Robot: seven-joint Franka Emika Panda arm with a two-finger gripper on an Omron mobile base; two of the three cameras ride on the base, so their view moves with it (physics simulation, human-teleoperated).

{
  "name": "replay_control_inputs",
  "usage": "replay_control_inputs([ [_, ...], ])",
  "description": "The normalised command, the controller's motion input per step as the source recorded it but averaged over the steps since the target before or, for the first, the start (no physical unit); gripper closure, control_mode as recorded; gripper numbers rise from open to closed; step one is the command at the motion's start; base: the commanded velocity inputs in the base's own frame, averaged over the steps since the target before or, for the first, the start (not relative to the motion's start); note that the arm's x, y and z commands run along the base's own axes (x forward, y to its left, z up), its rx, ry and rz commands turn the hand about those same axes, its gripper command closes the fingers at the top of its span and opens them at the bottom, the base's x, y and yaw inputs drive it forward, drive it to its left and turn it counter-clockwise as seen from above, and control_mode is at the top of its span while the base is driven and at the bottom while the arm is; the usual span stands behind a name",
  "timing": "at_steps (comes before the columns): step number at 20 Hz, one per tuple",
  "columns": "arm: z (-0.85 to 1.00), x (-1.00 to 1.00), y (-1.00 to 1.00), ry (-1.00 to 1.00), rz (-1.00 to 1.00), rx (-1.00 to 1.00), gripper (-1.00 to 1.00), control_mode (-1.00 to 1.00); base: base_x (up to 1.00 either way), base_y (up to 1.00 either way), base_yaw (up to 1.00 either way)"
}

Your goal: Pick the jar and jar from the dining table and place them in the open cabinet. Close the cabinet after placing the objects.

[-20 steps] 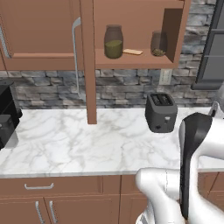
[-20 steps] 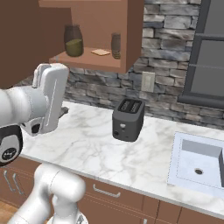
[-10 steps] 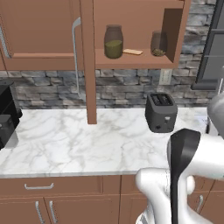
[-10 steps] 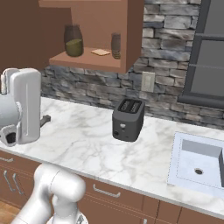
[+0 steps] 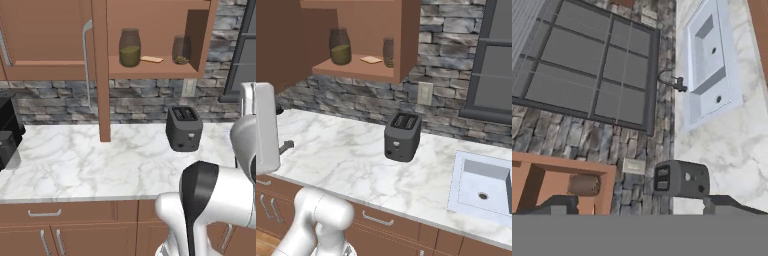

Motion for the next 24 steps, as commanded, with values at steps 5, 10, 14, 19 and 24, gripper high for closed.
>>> replay_control_inputs([
  [5, -0.16, -0.54, 0.10, -0.06, 0.03, -0.11, -1.00, -1.00, 0.00, 0.00, 0.00],
  [10, -0.16, -0.51, 0.24, -0.07, 0.04, -0.12, -1.00, -1.00, 0.00, 0.00, 0.00],
  [14, -0.21, -0.31, 0.38, -0.05, 0.01, -0.14, -1.00, -1.00, 0.00, 0.00, 0.00],
  [19, -0.23, -0.21, 0.42, -0.02, 0.00, -0.15, -1.00, -1.00, 0.00, 0.00, 0.00],
  [24, -0.21, -0.03, 0.49, 0.00, 0.00, -0.17, -1.00, -1.00, 0.00, 0.00, 0.00],
])
